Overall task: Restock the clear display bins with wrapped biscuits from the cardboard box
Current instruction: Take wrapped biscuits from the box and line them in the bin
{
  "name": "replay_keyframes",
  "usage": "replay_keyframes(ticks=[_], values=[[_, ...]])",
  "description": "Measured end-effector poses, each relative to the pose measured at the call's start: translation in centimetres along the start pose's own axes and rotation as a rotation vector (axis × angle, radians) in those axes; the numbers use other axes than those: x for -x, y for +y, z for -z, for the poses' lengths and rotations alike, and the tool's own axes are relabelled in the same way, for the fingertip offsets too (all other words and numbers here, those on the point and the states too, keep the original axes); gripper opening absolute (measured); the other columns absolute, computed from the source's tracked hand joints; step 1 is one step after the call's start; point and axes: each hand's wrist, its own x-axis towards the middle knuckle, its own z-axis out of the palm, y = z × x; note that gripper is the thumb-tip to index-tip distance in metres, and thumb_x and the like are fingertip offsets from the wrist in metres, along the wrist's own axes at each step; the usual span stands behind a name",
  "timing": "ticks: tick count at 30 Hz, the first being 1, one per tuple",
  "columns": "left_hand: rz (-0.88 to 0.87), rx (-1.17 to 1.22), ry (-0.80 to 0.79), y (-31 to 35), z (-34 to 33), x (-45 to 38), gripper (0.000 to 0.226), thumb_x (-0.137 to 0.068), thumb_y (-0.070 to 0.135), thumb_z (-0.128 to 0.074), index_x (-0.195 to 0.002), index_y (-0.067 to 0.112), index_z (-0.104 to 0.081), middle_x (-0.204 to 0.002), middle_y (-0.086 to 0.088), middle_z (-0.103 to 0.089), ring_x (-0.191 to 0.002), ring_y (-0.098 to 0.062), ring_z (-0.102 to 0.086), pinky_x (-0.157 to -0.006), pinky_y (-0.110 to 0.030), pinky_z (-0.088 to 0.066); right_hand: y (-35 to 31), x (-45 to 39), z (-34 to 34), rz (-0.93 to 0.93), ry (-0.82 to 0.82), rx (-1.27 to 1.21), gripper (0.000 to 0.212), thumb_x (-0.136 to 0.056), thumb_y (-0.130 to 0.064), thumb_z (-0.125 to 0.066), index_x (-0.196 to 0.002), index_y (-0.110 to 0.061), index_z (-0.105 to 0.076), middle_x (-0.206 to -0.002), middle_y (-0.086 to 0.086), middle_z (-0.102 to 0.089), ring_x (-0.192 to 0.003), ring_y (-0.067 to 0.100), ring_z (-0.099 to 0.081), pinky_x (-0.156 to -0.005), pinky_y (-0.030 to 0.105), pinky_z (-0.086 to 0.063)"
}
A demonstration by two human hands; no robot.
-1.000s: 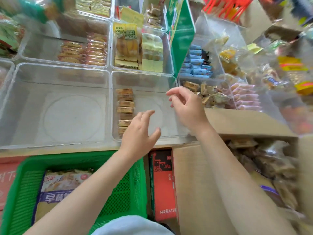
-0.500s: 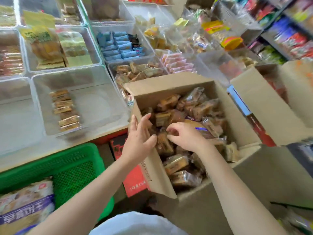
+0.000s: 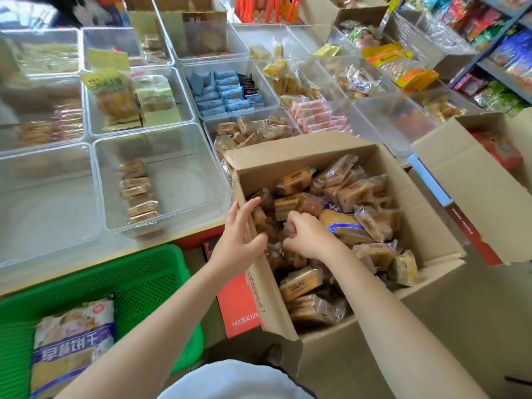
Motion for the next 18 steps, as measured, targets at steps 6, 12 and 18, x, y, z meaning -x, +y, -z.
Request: replay_keyframes(ticks=[6,12,18], values=[[-0.062,-0.156,0.027,1.3,1.2,-0.2,0.085,-0.083,0.042,-0.077,-0.147,0.057,-0.023,-0.167,0.012,0.006,-0.153,-0.023,-0.011,-0.117,-0.045,-0.032,-1.0,0.7,4.7,0.040,0.217,-0.781,0.026,-0.096,-0.019,-0.059,-0.118,-0.032,-0.058,-0.112,0.006,-0.062,-0.097,0.020,-0.066,-0.073,0.032,-0.057],[-0.218,0.213,0.212,3.8,5.5,-0.6,0.045,-0.084,0.038,-0.077,-0.126,0.037,-0.060,-0.119,0.005,-0.065,-0.092,-0.010,-0.067,-0.083,-0.030,-0.059,-7.1,0.3,5.7,0.181,-0.017,-1.048,0.017,-0.102,-0.019,-0.057,-0.116,-0.013,-0.064,-0.110,0.017,-0.070,-0.098,0.029,-0.072,-0.076,0.037,-0.059],[0.150,0.335,0.221,-0.8,13.2,-2.2,0.018,-0.103,0.028,-0.055,-0.102,0.012,-0.065,-0.085,-0.007,-0.071,-0.059,-0.012,-0.064,-0.055,-0.024,-0.048,-14.0,-2.5,3.8,0.407,0.223,-0.175,0.030,-0.091,-0.040,-0.070,-0.119,-0.031,-0.068,-0.116,-0.001,-0.056,-0.096,0.009,-0.058,-0.081,0.023,-0.051]])
